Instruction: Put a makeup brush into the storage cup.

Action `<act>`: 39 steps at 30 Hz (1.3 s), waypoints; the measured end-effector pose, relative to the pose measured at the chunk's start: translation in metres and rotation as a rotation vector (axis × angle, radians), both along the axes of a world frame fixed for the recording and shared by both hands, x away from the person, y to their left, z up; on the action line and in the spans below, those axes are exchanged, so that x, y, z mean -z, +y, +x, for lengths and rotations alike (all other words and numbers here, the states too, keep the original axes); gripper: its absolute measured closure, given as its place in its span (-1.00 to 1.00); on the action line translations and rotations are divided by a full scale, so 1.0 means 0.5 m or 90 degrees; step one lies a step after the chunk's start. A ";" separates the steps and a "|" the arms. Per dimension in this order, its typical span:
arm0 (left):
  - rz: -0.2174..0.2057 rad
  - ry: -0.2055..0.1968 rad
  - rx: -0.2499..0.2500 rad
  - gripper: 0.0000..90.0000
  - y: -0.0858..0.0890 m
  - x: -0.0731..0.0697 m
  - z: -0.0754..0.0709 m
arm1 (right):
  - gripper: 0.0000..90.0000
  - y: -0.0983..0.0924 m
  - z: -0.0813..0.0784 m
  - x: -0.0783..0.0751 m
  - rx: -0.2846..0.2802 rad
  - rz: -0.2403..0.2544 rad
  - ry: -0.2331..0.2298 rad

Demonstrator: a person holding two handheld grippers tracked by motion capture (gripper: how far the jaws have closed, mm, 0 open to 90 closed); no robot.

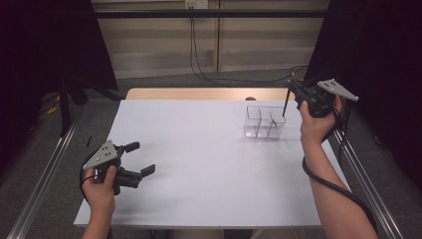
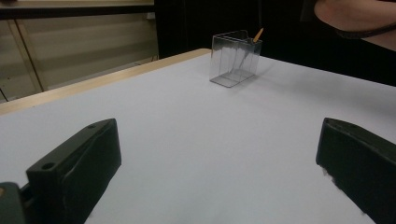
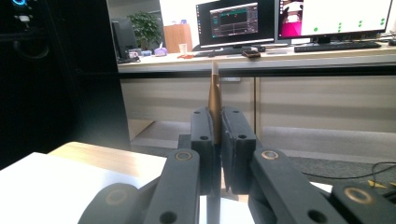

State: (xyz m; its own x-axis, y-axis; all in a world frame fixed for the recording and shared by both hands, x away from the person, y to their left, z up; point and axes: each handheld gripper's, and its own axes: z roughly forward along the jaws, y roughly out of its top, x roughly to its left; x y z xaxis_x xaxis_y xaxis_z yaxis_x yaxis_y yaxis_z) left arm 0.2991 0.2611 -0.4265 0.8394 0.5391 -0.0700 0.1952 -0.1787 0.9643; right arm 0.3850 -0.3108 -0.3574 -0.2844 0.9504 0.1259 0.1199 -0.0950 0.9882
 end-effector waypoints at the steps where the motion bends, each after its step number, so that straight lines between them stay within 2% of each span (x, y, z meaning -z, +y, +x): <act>1: 0.003 0.000 0.001 -1.00 0.001 0.000 0.000 | 0.88 -0.001 0.001 0.001 -0.001 0.001 0.000; 12: 0.002 0.000 -0.002 -1.00 -0.001 0.000 -0.001 | 0.88 0.004 0.002 0.011 -0.006 -0.009 0.005; 39: 0.004 -0.001 -0.003 -1.00 0.000 -0.001 -0.001 | 0.88 0.001 0.007 0.041 -0.004 -0.012 0.014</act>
State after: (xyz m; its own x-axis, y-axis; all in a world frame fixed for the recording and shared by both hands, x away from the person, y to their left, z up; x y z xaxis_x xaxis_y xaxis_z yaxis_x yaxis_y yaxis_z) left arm 0.2986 0.2609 -0.4261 0.8371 0.5432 -0.0657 0.1948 -0.1838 0.9635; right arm 0.3887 -0.3100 -0.3780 -0.2885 0.9507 0.1134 0.1417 -0.0747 0.9871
